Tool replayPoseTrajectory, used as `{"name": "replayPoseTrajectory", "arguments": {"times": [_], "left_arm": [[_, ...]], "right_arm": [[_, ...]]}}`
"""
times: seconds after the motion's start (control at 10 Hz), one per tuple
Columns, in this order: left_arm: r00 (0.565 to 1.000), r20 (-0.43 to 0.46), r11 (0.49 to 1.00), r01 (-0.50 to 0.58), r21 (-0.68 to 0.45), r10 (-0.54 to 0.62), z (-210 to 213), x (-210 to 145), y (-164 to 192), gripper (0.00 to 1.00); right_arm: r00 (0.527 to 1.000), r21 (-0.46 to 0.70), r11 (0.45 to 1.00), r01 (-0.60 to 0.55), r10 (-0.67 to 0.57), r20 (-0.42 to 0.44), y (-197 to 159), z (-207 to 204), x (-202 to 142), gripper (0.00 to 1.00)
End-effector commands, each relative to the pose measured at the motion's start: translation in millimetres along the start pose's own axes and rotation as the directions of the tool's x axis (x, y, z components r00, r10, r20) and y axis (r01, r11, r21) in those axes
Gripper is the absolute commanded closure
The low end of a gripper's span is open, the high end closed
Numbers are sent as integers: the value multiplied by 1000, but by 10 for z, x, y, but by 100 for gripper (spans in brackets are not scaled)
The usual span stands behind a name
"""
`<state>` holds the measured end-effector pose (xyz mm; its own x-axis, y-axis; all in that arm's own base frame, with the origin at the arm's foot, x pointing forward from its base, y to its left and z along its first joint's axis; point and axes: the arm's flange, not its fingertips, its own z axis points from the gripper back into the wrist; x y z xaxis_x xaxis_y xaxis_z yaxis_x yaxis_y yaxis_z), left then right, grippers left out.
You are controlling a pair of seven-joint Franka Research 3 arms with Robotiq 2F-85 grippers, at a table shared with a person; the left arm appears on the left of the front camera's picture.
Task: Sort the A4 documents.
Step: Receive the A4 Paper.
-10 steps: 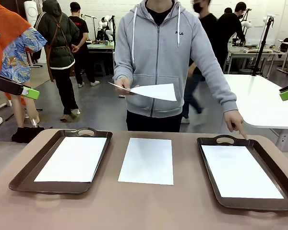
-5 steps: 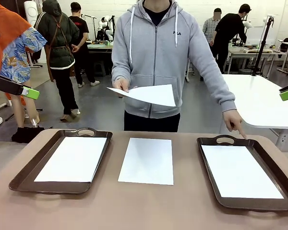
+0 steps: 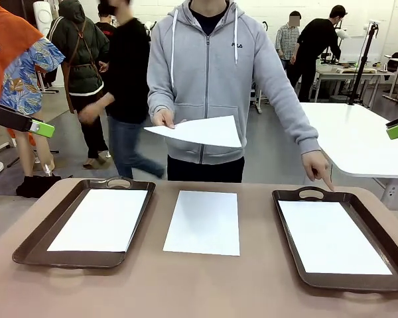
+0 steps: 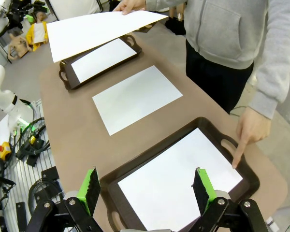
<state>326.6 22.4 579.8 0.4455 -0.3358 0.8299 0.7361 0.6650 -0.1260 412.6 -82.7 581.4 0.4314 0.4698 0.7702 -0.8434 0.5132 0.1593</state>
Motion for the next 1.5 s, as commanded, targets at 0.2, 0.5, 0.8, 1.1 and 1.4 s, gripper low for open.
{"name": "replayPoseTrajectory", "arguments": {"times": [0.2, 0.5, 0.8, 1.1, 1.4], "left_arm": [[1000, 2, 1000, 4, -6, -4, -2, -2, 1, 0], [1000, 2, 1000, 4, -6, -4, -2, -2, 1, 0], [1000, 2, 1000, 4, -6, -4, -2, -2, 1, 0], [1000, 2, 1000, 4, -6, -4, -2, -2, 1, 0], [1000, 2, 1000, 4, -6, -4, -2, -2, 1, 0]], "right_arm": [[1000, 3, 1000, -3, 3, 2, 9, -1, 5, 0], [1000, 3, 1000, -3, 3, 2, 9, -1, 5, 0], [998, 23, 998, 64, -65, 17, -32, -101, 167, 0], [972, 171, 957, 233, -232, -22, 0, -388, 439, 0], [912, 375, 835, 403, -401, -88, -67, -753, 744, 0]]}}
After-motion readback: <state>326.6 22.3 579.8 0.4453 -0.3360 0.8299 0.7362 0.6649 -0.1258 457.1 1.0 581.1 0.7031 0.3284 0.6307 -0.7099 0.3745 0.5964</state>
